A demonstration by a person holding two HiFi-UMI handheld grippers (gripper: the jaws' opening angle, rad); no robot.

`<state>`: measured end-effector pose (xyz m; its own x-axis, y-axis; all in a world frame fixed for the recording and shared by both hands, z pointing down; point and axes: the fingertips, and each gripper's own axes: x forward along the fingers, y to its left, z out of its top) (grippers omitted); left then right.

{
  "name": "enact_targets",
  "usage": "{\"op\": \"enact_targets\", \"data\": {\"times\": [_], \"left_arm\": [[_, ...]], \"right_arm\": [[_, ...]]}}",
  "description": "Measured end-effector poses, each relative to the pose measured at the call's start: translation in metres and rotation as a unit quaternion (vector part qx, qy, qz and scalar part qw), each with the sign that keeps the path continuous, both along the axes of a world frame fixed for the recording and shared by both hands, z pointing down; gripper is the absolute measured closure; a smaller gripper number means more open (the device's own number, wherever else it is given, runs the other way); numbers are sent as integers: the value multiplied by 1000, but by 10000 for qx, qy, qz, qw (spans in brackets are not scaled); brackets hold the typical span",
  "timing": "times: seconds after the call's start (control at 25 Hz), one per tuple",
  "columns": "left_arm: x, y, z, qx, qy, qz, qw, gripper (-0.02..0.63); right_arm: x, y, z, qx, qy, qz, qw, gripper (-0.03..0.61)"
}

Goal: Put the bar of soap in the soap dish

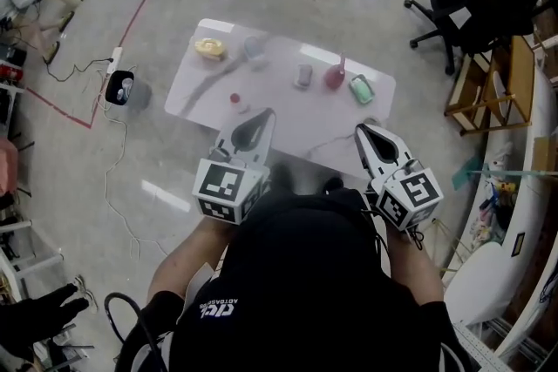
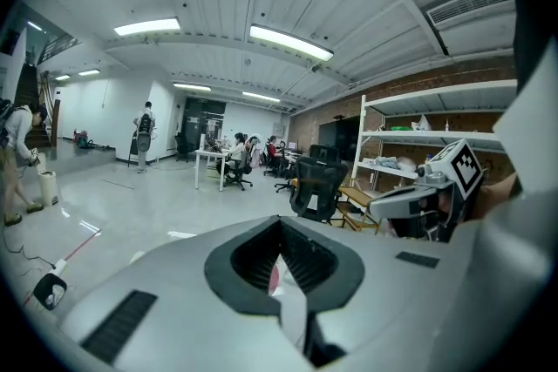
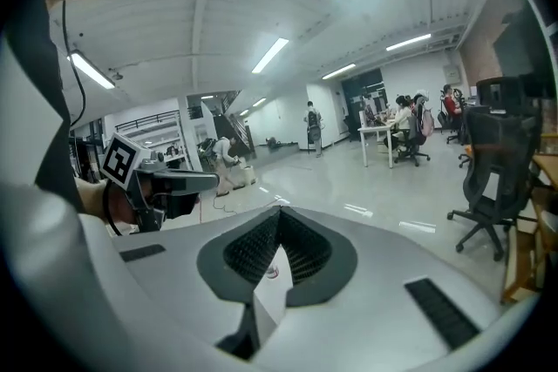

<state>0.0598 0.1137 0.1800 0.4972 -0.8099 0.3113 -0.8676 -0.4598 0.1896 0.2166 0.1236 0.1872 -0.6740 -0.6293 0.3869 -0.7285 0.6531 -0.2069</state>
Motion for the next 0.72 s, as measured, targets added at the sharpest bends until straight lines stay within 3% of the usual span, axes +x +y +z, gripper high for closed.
{"op": "enact_targets", "data": {"times": [0.16,0.32,0.52,0.72], "left_arm": [[19,-2,-22,127,32,107,9999,604],[39,-12,-48,321,16,-172,9993,604],[98,-4,-73,715,-391,95,9966,604],[133,1,-62,483,-161,205,9985,604]], "right_arm": [[21,4,-32,419,-147,67,9990,565],[54,8,-56,652,-202,89,9976,565],[102,19,-75,704,-257,9,9972,565],[134,21,-83,788,-298,99,9964,565]]}}
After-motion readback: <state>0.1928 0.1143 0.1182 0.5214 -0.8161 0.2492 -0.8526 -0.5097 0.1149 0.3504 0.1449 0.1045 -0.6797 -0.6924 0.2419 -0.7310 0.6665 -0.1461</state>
